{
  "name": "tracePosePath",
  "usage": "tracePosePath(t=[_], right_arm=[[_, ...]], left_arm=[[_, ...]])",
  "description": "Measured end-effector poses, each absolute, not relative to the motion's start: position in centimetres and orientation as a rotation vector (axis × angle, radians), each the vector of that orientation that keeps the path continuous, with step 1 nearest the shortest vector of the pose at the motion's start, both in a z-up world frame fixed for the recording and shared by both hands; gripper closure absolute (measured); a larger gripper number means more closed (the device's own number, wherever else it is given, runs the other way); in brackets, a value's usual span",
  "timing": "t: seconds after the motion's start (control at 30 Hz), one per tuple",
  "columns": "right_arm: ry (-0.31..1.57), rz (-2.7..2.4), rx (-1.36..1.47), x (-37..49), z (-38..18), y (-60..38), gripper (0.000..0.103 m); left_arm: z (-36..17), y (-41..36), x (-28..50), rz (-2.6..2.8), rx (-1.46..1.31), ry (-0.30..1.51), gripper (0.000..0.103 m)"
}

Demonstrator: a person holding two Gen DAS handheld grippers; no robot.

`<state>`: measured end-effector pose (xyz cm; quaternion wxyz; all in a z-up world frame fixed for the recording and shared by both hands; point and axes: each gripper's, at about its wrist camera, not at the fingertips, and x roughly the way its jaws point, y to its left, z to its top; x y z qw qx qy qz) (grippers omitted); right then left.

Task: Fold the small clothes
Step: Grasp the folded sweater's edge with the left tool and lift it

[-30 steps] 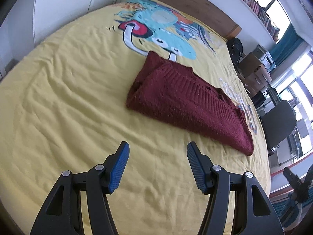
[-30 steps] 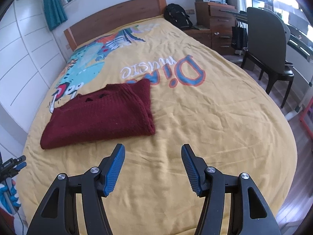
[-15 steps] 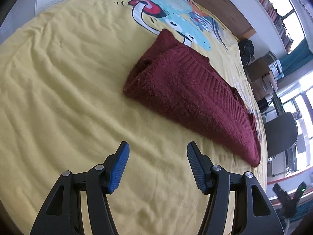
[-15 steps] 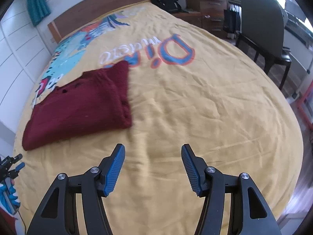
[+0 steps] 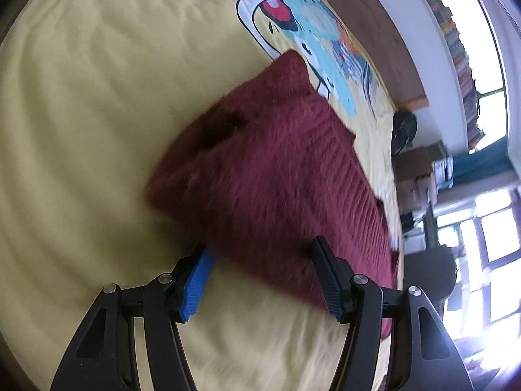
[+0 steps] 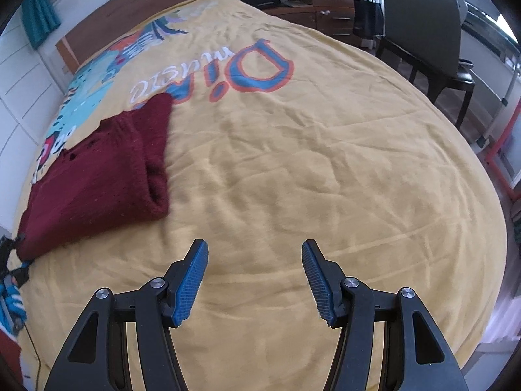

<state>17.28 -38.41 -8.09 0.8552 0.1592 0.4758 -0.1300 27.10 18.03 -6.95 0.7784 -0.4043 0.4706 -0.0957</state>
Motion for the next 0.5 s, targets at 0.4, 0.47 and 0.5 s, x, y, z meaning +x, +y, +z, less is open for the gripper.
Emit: tracePosePath(t=[0.4, 0.47, 0.5], right_arm=[[0.990, -0.337, 0.365, 15.4, -8.2, -41.9, 0.041], [0.984, -0.344, 0.380, 14.8, -8.3, -42.6, 0.041], [0.980, -0.348, 0.388, 14.5, -8.3, -42.9, 0.042]], left_arm=[[-7.5, 21.7, 31.8, -0.123, -1.013, 0.965, 0.073], [-7.4, 21.7, 32.0, -0.125, -1.021, 0.963, 0.083], [-7.0, 21.8, 31.9, -0.125, -1.008, 0.960, 0.085]])
